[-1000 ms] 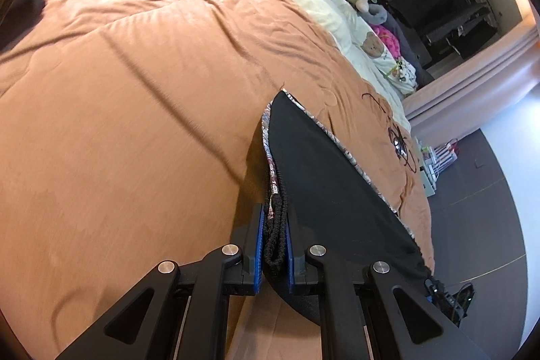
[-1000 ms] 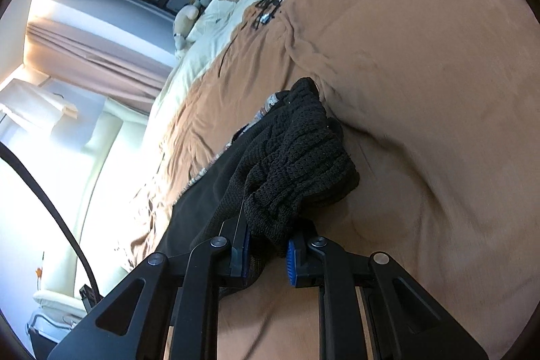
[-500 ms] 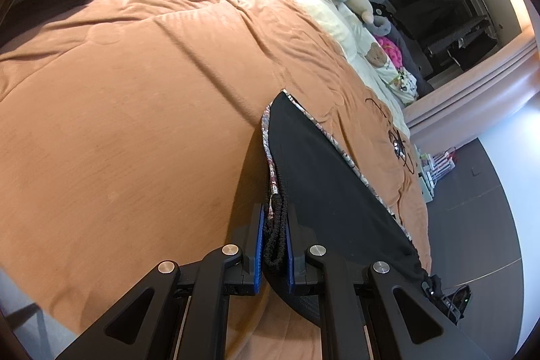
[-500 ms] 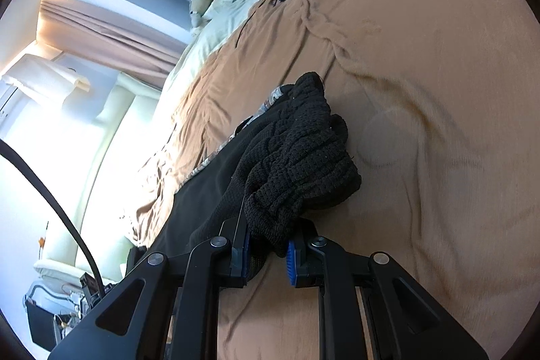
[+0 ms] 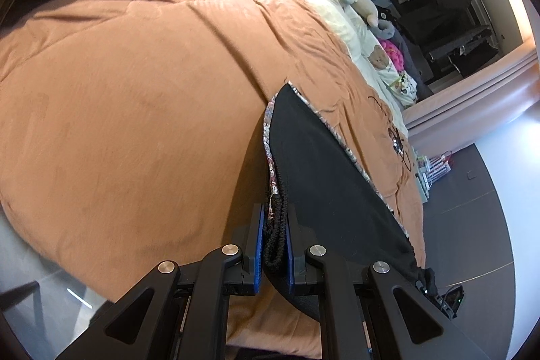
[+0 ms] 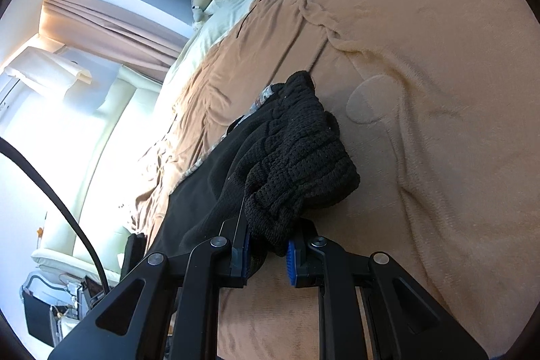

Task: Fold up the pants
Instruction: 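Lower the shorts onto the bed and open both tools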

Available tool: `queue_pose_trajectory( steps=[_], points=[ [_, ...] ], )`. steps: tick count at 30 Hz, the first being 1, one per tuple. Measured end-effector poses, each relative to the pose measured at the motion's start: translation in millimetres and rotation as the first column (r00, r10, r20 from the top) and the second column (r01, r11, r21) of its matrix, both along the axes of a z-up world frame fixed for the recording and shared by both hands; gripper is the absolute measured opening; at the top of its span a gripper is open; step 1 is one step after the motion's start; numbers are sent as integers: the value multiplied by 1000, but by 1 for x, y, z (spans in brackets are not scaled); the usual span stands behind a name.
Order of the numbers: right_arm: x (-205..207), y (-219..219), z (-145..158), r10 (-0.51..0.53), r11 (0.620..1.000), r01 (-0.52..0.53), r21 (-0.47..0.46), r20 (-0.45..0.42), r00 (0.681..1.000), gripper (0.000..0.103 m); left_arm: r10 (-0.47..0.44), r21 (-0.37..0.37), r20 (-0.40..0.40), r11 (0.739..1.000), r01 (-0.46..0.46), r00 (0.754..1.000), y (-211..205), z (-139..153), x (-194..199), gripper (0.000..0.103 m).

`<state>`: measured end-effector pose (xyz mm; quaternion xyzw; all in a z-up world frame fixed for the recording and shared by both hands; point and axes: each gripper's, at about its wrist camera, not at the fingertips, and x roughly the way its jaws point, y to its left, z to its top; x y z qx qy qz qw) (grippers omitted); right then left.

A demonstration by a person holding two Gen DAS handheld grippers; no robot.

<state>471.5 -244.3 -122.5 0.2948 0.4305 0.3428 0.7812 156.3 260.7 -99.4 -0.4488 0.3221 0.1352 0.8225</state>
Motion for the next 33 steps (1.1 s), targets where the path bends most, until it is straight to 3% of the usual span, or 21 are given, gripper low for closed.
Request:
queue_pose_trajectory(
  steps=[5, 9, 10, 14, 17, 24, 33],
  points=[
    [6, 1, -3, -38, 998, 38, -41, -4, 999, 13, -17, -35, -23, 999, 16, 1000, -5, -19, -3, 12],
    [3, 4, -7, -62, 996, 60, -74, -31, 998, 21, -26, -54, -62, 998, 22, 998, -6, -37, -2, 16],
    [1, 3, -4, -75, 993, 74, -93, -12, 997, 27, -26, -57, -64, 998, 22, 998, -6, -39, -3, 18],
    [-21, 2, 15, -115, 981, 129, -144, 98, 989, 60, -29, -79, -39, 997, 26, 999, -2, -45, -11, 42],
    [-38, 10, 28, -94, 978, 124, -170, 173, 980, 60, -15, -89, -14, 996, 14, 1000, 0, -46, -19, 50],
    [-56, 69, 64, 83, 950, 17, -311, 304, 949, 60, 9, -72, -15, 997, -10, 1000, 0, -44, -24, 51],
    [-19, 102, 79, 77, 896, 57, -440, 281, 957, 60, -34, 22, -46, 999, 35, 998, 20, -20, -2, 51]
  ],
)
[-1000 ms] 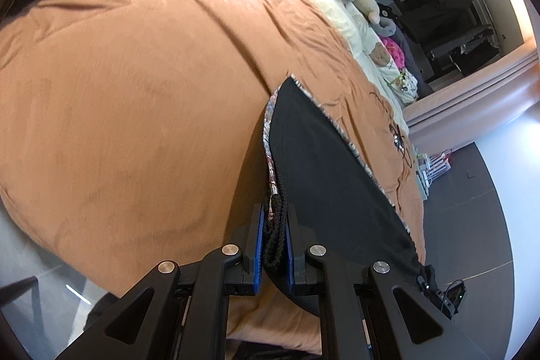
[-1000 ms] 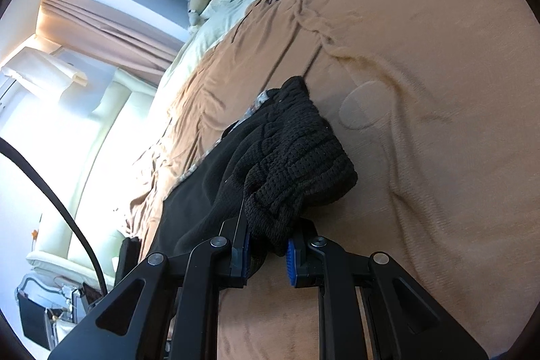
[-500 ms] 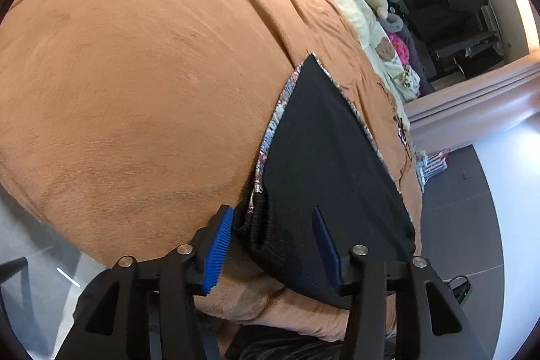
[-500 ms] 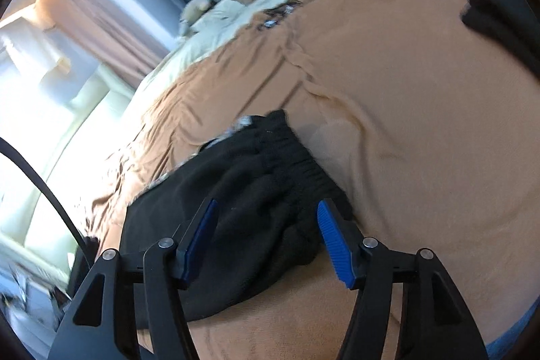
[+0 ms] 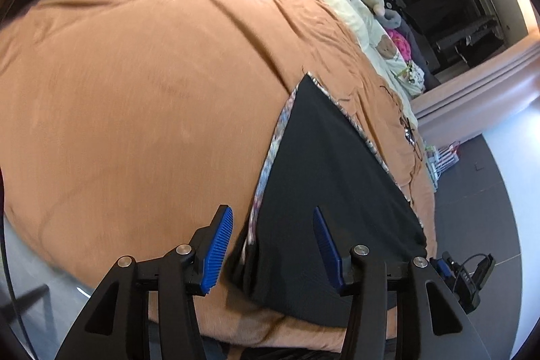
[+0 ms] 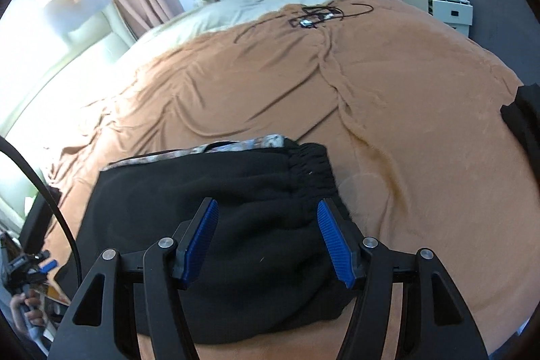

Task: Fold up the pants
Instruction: 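Lower the shorts onto the bed and open both tools, then grasp the lining edge with the left tool while the right tool grasps the waistband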

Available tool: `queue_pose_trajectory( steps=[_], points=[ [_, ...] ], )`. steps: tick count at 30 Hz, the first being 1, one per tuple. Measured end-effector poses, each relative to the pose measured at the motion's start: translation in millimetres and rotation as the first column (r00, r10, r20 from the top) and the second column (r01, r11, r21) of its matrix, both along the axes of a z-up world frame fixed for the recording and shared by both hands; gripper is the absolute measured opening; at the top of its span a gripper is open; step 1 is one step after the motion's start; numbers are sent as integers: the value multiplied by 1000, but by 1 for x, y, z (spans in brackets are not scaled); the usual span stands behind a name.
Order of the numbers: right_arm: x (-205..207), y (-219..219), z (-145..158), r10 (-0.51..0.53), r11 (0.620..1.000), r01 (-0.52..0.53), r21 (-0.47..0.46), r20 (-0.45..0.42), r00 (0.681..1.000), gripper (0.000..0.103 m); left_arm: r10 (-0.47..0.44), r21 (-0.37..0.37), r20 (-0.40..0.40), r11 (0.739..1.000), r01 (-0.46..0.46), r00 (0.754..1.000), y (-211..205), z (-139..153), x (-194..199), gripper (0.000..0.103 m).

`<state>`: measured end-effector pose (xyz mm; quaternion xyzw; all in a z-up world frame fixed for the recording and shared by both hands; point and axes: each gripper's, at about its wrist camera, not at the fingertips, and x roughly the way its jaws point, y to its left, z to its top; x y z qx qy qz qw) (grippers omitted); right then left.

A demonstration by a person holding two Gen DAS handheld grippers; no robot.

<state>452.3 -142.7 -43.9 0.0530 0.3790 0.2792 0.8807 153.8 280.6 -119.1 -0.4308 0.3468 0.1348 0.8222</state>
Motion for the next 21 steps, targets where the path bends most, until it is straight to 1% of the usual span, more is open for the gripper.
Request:
queue_pose_trajectory(
  steps=[4, 7, 12, 15, 21],
  points=[
    [20, 19, 4, -21, 998, 18, -55, -44, 999, 60, -23, 31, -20, 999, 24, 1000, 12, 10, 19, 51],
    [33, 32, 9, -34, 995, 28, -94, -59, 998, 60, -51, 53, -38, 997, 53, 998, 20, 14, 37, 51],
    [53, 50, 8, -52, 987, 38, -157, -87, 995, 60, -96, 87, -59, 991, 101, 994, 30, 23, 70, 51],
    [63, 55, 5, -49, 985, 30, -173, -108, 993, 68, -120, 108, -74, 986, 127, 990, 35, 27, 91, 51],
    [73, 68, -2, -17, 972, -10, -234, -114, 993, 68, -159, 139, -108, 975, 173, 981, 45, 25, 132, 51]
  ],
)
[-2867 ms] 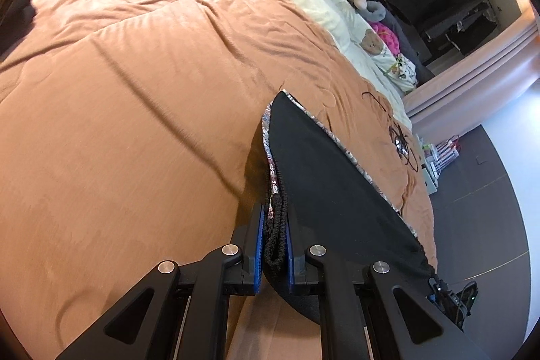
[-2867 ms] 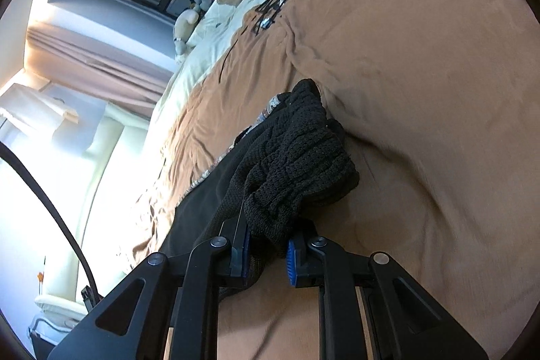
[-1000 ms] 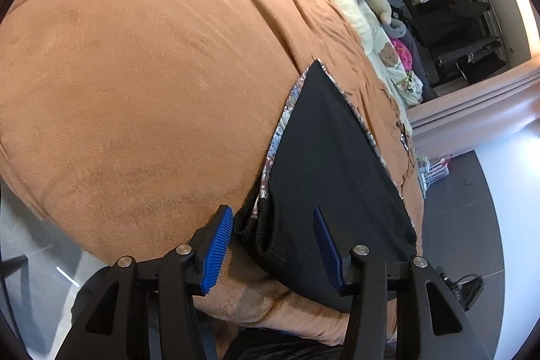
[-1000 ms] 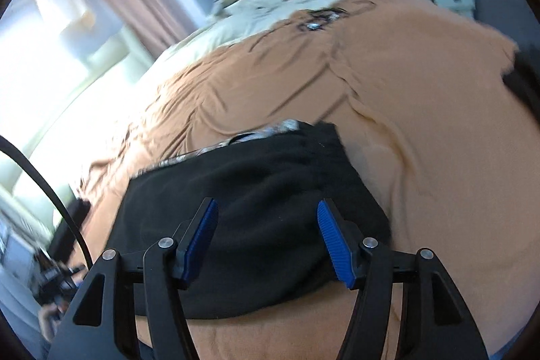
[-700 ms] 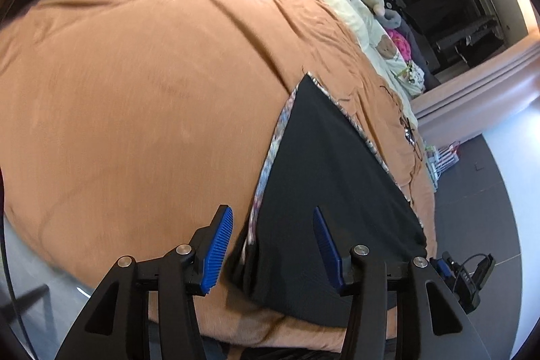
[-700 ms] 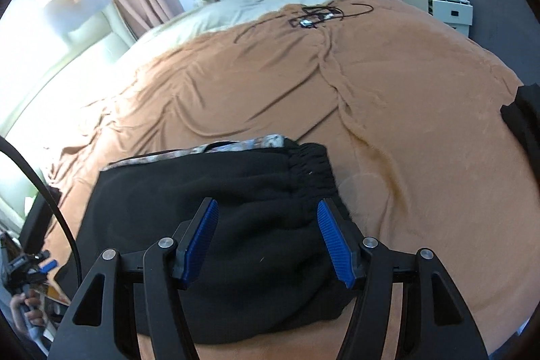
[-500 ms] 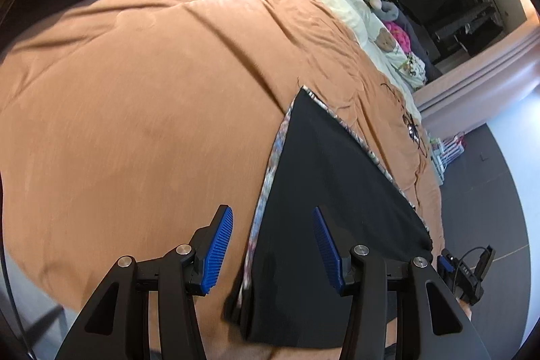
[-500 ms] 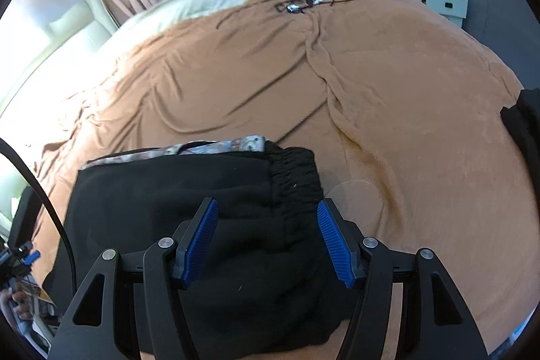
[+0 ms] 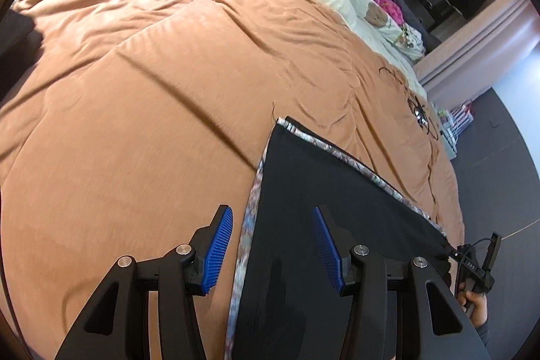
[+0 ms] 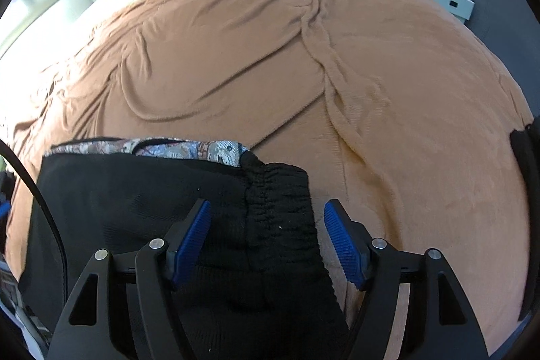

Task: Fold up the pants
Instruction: 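Grasp the lining edge with the left tool while the right tool grasps the waistband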

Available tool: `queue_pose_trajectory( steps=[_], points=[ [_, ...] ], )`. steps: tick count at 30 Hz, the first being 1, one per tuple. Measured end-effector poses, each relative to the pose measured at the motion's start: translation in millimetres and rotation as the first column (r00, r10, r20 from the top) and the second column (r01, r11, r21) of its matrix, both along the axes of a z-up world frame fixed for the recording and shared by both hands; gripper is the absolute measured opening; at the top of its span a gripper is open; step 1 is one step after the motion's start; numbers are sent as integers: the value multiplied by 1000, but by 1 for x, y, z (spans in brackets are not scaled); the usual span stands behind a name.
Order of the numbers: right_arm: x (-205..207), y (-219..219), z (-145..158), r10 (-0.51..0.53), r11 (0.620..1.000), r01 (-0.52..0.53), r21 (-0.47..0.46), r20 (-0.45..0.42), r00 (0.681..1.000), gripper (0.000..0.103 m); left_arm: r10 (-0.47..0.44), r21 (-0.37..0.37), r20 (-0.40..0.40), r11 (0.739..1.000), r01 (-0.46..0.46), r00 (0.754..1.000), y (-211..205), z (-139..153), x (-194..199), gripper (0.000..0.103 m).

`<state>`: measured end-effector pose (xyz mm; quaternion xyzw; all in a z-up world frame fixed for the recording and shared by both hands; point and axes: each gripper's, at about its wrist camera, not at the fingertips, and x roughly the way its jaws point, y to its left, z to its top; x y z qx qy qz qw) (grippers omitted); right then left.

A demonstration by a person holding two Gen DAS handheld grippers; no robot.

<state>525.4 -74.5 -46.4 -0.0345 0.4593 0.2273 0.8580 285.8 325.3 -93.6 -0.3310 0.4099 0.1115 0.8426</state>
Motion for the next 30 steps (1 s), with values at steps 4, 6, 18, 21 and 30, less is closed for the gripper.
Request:
queue_pose_trajectory(
  steps=[4, 6, 18, 21, 30],
  points=[
    [6, 6, -5, 17, 999, -16, -47, 16, 1000, 68, -18, 15, -12, 1000, 18, 1000, 7, -3, 29, 51],
    [8, 5, -8, 18, 999, -18, -35, -2, 1000, 68, -33, 24, -18, 999, 33, 999, 10, -7, 40, 51],
    [27, 3, -15, 24, 999, -25, -28, -37, 999, 50, -142, 94, -152, 983, 157, 978, 21, -39, 124, 51],
    [27, 4, -14, 36, 998, -37, -48, -23, 999, 45, -174, 117, -200, 973, 200, 964, 20, -49, 141, 51],
    [30, -1, -14, -14, 996, 16, -88, 26, 1000, 11, -206, 219, -228, 941, 257, 951, 11, -51, 152, 5]
  ],
)
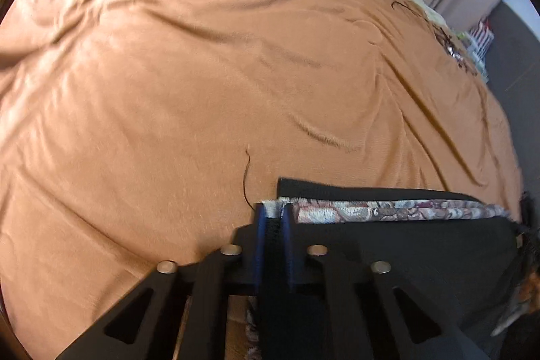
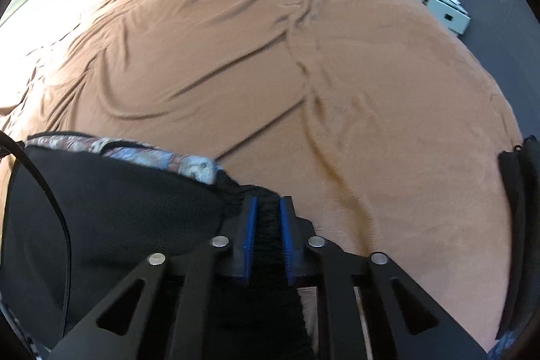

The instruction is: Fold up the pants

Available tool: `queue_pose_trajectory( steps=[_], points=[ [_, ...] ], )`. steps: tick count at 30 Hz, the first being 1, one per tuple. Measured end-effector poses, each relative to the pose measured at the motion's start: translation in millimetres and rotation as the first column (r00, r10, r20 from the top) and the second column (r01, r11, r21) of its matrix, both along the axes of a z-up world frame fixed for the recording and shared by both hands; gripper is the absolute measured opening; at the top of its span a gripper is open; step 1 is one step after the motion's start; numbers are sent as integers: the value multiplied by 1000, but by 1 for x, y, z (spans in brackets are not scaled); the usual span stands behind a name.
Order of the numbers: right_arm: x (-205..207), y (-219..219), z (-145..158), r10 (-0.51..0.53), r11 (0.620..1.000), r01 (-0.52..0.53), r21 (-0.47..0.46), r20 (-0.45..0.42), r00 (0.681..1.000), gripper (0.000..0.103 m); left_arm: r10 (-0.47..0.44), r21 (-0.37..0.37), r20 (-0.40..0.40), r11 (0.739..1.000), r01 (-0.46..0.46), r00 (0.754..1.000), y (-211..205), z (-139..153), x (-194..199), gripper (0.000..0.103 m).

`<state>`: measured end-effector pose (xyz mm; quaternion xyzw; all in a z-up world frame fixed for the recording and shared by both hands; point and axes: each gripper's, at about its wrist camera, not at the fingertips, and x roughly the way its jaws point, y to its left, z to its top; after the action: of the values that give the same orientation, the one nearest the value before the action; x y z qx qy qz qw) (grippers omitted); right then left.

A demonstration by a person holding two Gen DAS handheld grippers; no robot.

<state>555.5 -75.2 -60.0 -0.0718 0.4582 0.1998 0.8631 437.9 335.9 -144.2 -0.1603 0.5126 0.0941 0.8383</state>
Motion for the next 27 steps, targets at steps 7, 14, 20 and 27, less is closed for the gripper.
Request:
queue_pose_trajectory(
  steps=[7, 14, 20, 27],
  points=[
    [-1, -6, -2, 2, 1000, -2, 26, 3, 1000, 5, -5, 6, 48, 1000, 4, 999, -1, 12, 7, 4],
    [4, -23, -1, -47, 997, 46, 62, 16, 999, 0, -8, -1, 44, 1000, 8, 999, -4, 10, 14, 4],
    [6, -20, -3, -41, 997, 41, 61, 2, 999, 0, -3, -3, 32, 1000, 3, 999, -5, 2, 22, 4],
    [2, -8, 9, 39, 997, -40, 70, 24, 999, 68, 14, -14, 33, 1000, -14, 999, -1, -3, 26, 4]
  ],
)
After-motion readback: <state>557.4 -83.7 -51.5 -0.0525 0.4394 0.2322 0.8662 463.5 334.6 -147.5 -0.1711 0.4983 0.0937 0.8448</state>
